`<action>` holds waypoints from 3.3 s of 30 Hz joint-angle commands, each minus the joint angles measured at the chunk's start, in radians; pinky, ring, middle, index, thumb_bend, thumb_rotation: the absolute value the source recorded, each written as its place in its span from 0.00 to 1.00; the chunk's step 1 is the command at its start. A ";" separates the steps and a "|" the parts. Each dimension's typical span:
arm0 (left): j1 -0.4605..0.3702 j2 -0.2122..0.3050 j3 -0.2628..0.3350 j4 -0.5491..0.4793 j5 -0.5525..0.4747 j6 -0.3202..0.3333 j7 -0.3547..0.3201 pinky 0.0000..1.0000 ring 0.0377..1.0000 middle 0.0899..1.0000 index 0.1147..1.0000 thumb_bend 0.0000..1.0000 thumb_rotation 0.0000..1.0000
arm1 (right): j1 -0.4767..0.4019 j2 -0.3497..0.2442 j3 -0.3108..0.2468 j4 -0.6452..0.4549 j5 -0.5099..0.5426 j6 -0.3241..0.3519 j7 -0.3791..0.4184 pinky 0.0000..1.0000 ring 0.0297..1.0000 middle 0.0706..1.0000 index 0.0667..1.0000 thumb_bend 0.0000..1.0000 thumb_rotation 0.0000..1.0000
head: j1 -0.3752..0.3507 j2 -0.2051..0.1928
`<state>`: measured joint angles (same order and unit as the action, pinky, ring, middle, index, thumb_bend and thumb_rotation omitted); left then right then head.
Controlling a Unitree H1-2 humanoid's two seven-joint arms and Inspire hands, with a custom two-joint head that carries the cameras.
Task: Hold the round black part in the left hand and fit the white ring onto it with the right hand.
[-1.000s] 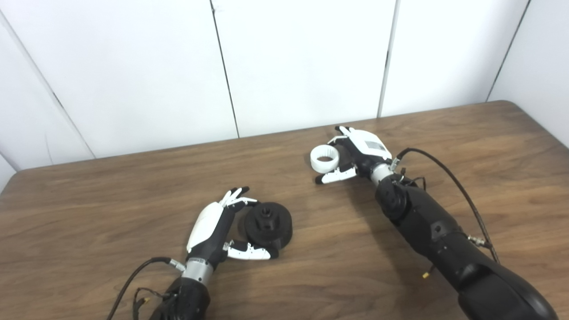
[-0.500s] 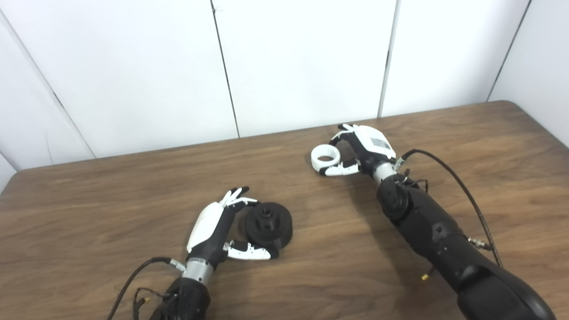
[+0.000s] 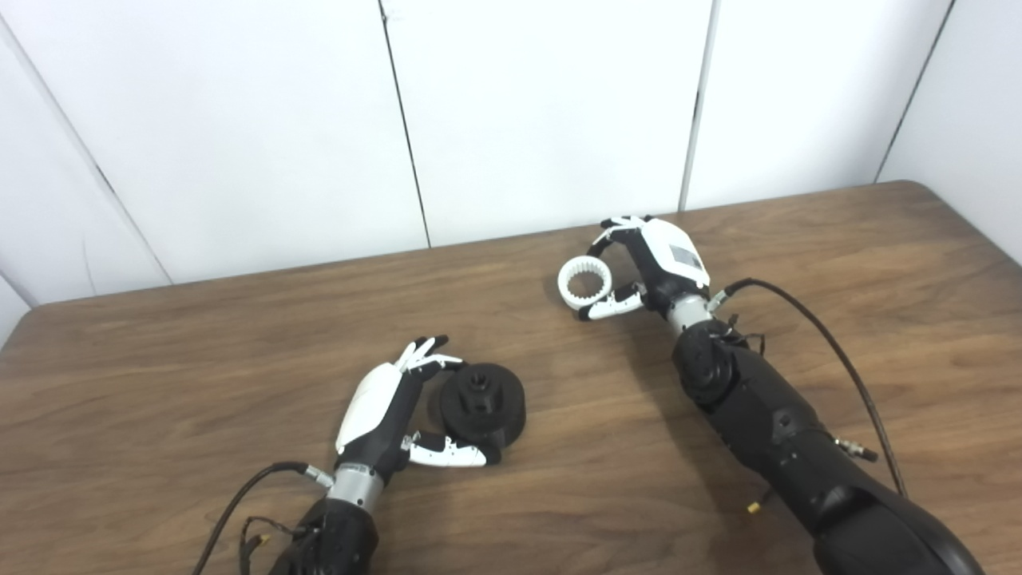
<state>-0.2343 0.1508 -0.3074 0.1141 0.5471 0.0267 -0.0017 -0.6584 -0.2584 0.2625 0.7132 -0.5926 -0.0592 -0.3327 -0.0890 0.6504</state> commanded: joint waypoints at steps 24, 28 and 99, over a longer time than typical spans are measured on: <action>-0.025 -0.014 -0.026 -0.009 0.034 0.015 -0.003 0.97 1.00 0.96 0.58 0.87 0.21 | 0.108 -0.024 -0.075 -0.377 0.043 -0.007 0.054 1.00 0.94 0.85 0.45 0.52 0.15 | 0.148 0.004; -0.035 -0.026 -0.032 0.006 0.042 0.020 0.006 0.99 1.00 0.96 0.58 0.88 0.21 | 0.131 -0.027 -0.089 -0.423 0.051 -0.017 0.078 0.91 0.93 0.84 0.45 0.52 0.14 | 0.190 0.012; -0.048 -0.050 -0.047 0.016 0.049 0.037 0.025 1.00 1.00 0.96 0.57 0.89 0.19 | 0.226 0.046 -0.002 -0.870 0.036 0.120 0.545 0.96 0.91 0.82 0.44 0.52 0.15 | 0.188 0.026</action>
<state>-0.2575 0.1051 -0.3449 0.1319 0.5718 0.0632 0.0260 -0.3892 -0.2069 0.2640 -0.1458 -0.5571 0.0633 0.2092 0.0982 0.6750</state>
